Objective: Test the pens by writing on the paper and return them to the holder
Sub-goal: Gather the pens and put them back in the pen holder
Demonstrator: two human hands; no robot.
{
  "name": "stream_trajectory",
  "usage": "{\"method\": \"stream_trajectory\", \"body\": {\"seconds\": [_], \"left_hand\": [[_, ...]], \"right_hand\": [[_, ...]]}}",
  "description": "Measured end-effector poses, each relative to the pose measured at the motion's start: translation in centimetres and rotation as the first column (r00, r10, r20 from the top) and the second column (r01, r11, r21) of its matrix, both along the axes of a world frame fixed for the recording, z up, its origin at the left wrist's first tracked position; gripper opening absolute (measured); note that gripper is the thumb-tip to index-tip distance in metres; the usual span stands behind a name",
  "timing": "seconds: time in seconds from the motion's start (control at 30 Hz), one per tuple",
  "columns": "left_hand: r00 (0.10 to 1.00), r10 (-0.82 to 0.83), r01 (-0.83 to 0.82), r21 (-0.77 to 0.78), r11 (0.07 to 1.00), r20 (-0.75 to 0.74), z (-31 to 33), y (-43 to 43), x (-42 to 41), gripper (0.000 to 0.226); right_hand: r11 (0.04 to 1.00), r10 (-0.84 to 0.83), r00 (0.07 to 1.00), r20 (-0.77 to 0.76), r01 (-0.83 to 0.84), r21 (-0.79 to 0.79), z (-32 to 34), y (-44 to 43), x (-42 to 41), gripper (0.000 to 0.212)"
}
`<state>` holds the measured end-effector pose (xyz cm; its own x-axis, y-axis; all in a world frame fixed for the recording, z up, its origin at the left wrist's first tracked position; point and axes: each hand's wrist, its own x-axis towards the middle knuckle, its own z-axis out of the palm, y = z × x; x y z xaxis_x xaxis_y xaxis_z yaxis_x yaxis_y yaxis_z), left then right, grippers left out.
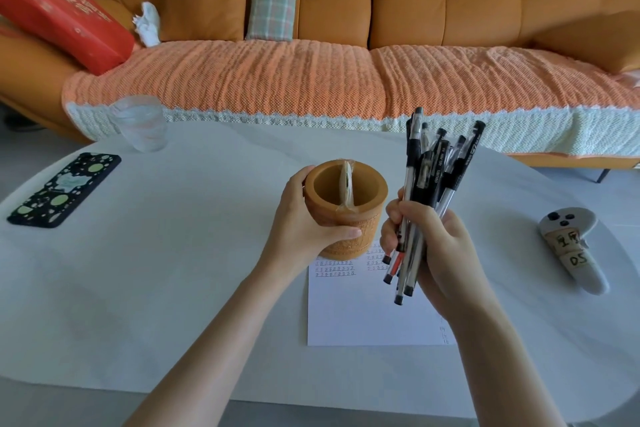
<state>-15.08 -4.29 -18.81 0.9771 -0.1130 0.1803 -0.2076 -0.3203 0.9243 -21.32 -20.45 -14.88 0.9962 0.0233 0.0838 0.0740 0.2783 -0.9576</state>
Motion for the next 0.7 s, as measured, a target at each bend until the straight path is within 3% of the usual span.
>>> {"method": "stream_trajectory", "body": {"seconds": [0.13,0.2,0.33,0.43,0.57,0.7], "left_hand": [[0.994,-0.047,0.054,0.069,0.996,-0.100,0.5,0.3,-0.4,0.104],[0.995,-0.041,0.052,0.120,0.991,-0.092,1.7,0.8,-1.3,0.094],[0.992,-0.105,0.083,-0.269,0.959,-0.065,5.4,1.1,-3.2,0.067],[0.959,-0.244,0.205,-0.242,0.948,-0.142,6.6,0.5,-3.9,0.067],[0.953,-0.245,0.186,-0.296,0.937,-0.177,7.5,0.4,-4.8,0.034],[0.934,-0.245,0.141,-0.365,0.920,-0.259,7.2,0.4,-5.0,0.040]], "right_hand": [[0.994,0.101,0.995,0.007,-0.100,-0.047,0.4,0.5,0.2,0.023],[0.985,0.166,0.986,-0.010,-0.166,-0.039,0.4,0.7,0.2,0.017],[0.954,0.299,0.954,-0.015,-0.300,-0.019,0.6,1.4,0.0,0.019],[0.929,0.368,0.929,-0.024,-0.369,-0.041,0.9,2.6,-0.5,0.017],[0.923,0.354,0.931,-0.090,-0.364,-0.126,1.6,3.6,-1.3,0.025],[0.928,0.321,0.940,-0.119,-0.337,-0.158,2.1,4.1,-1.5,0.028]]}}
